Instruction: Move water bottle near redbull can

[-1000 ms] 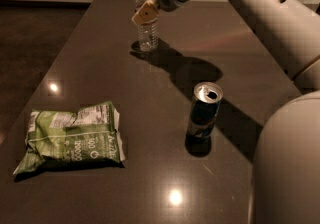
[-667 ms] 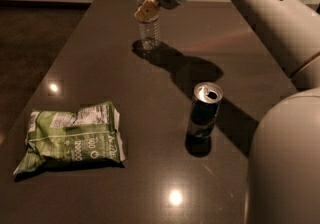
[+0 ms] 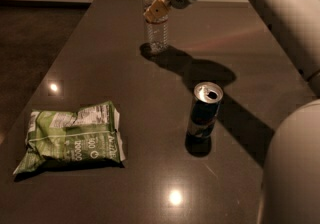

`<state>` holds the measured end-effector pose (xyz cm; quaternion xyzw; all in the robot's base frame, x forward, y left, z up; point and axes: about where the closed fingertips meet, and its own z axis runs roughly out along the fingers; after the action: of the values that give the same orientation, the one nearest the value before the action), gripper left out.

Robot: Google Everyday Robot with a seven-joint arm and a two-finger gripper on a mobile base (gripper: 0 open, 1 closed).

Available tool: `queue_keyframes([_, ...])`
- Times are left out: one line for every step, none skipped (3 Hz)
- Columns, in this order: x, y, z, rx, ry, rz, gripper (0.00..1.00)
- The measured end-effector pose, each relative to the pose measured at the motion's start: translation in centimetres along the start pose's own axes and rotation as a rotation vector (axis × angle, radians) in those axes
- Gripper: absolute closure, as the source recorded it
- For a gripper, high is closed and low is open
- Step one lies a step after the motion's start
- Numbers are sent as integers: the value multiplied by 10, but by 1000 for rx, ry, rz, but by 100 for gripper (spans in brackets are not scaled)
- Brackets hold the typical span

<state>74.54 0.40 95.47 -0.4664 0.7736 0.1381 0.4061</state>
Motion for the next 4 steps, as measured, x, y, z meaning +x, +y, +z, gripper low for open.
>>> queue_keyframes([16,8,-24,-20,0,10,100])
queue_keyframes([32,21,-51,-45,-19,20,100])
queue_keyframes([43,37,-85,-58,-57,27,100])
queue_keyframes([54,60,-115,-76,-83,32,100])
